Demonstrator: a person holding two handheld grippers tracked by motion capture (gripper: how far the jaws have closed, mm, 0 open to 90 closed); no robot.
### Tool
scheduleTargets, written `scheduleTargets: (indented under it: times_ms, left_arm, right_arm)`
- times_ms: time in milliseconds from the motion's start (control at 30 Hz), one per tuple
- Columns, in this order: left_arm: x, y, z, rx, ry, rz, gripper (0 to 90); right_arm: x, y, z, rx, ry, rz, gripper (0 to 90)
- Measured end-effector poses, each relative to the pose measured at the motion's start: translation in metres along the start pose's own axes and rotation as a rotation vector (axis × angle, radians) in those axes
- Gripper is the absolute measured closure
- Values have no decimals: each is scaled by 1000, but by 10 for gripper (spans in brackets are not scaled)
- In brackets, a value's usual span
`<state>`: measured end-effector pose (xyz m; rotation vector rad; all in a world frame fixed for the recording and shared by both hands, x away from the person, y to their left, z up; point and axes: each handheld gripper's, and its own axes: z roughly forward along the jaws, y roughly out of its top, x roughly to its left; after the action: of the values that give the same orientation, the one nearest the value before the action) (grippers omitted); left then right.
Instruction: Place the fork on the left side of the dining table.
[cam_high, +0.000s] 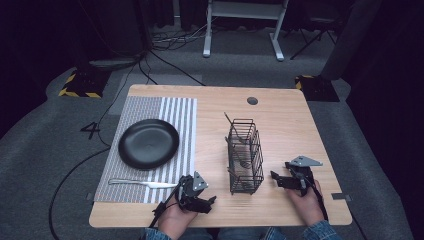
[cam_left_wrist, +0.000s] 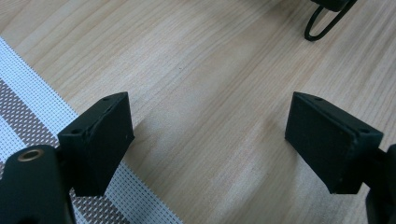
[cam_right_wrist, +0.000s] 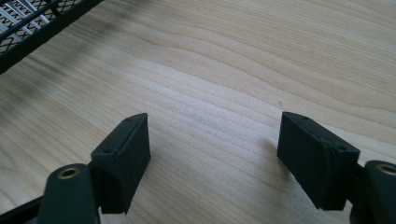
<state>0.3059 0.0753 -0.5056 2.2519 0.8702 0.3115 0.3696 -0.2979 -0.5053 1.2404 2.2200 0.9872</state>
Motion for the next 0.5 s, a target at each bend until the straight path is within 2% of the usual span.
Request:
scheduleTargets:
  times_ms: [300, 500]
  left_arm:
    - [-1, 3, -2, 16, -16, 2, 177]
    - [-1, 11, -19, -57, -22, 6, 184]
  right_arm:
    - [0, 0, 0, 0, 0, 0, 257]
    - [0, 0, 0, 0, 0, 0, 257]
